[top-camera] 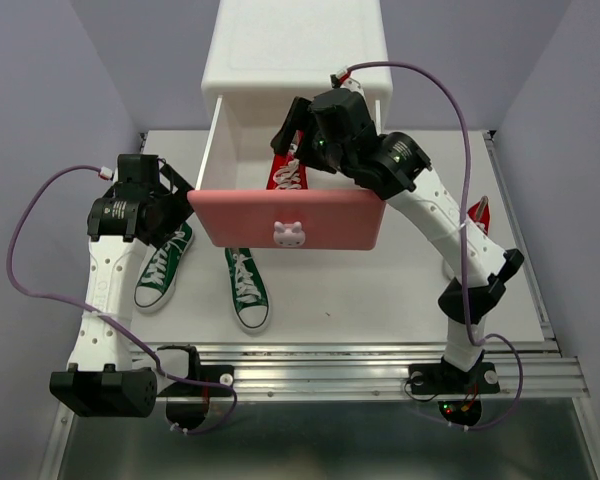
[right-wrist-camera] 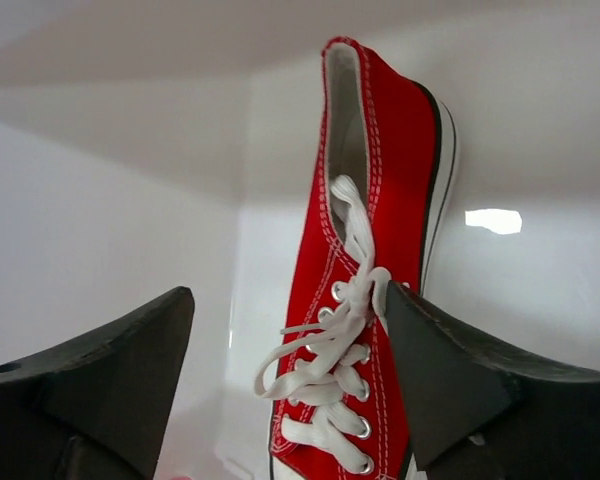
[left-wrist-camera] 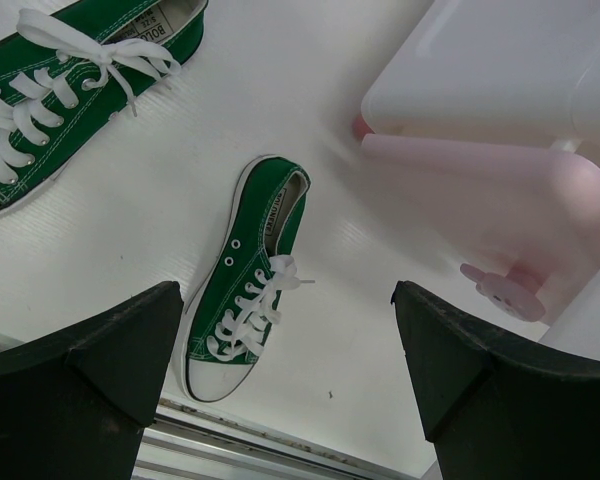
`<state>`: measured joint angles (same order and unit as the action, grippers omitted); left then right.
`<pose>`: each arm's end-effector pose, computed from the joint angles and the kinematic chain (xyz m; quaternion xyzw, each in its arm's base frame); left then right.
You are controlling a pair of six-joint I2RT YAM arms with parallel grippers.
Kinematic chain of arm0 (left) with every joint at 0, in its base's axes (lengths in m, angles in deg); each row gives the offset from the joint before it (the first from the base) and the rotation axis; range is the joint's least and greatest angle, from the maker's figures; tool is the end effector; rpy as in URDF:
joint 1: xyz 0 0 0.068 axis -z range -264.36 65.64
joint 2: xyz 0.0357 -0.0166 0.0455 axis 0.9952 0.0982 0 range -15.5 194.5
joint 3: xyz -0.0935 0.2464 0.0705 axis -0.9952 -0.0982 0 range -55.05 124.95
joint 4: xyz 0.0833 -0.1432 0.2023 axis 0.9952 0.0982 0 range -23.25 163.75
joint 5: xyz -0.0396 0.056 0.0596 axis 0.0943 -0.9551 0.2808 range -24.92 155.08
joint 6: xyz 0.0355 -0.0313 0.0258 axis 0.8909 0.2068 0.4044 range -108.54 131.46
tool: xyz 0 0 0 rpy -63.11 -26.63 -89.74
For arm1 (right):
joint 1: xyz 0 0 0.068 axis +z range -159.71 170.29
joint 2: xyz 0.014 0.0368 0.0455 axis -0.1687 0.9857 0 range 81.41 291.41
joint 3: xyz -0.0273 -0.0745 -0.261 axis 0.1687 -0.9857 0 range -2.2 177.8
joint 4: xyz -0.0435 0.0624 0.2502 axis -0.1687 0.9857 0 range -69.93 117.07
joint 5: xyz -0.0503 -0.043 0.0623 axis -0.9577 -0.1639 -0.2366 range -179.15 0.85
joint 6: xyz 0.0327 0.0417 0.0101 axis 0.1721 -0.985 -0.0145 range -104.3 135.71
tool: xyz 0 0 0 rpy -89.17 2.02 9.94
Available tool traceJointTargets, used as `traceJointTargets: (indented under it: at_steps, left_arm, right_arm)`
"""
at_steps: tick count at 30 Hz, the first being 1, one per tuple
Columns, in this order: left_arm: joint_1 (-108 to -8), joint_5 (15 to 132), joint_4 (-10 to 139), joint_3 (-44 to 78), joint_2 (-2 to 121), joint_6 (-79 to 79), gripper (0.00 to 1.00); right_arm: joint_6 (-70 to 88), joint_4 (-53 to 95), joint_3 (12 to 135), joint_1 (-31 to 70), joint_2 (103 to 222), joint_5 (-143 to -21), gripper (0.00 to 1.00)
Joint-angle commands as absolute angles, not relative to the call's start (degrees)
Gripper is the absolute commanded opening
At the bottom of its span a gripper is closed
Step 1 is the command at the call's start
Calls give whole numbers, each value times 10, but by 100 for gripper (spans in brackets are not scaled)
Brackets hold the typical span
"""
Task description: Place and organize the shoes in the shoe cabinet
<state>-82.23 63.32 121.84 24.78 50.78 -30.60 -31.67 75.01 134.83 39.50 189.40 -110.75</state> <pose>0.2198 -0.0072 0.3983 -0.3173 0.8548 -0.1414 0.3855 0.2601 0.2814 0.4891 0.0861 0.8340 0.2835 0.4654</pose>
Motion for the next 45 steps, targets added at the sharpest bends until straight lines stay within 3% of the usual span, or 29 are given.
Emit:
traceJointTargets:
  at_steps: [1, 2, 3, 16, 25, 39, 45]
  left_arm:
    - [-825, 627, 1207, 246, 499, -298, 99]
    - [-825, 628, 1206, 247, 500, -298, 99]
    - [-825, 627, 1205, 247, 500, -298, 99]
    - [-825, 627, 1199, 262, 509, -294, 99]
    - [-825, 625, 1172, 255, 506, -309, 99]
    - [-825, 629, 1155, 247, 516, -303, 99]
    - [-825, 633, 1159, 248, 519, -296, 99]
  right_arm:
    - [-254, 640, 1353, 399, 1850, -1091, 88]
    - [-256, 637, 1353, 399, 1849, -1089, 91]
    - [-254, 631, 1353, 399, 1844, -1087, 100]
    - [-212, 495, 1325, 399, 1805, -991, 100]
    - [-150, 385, 1332, 399, 1795, -824, 100]
    - [17, 348, 1389, 392, 1815, -1168, 100]
    - [-57, 348, 1368, 278, 1796, -1195, 100]
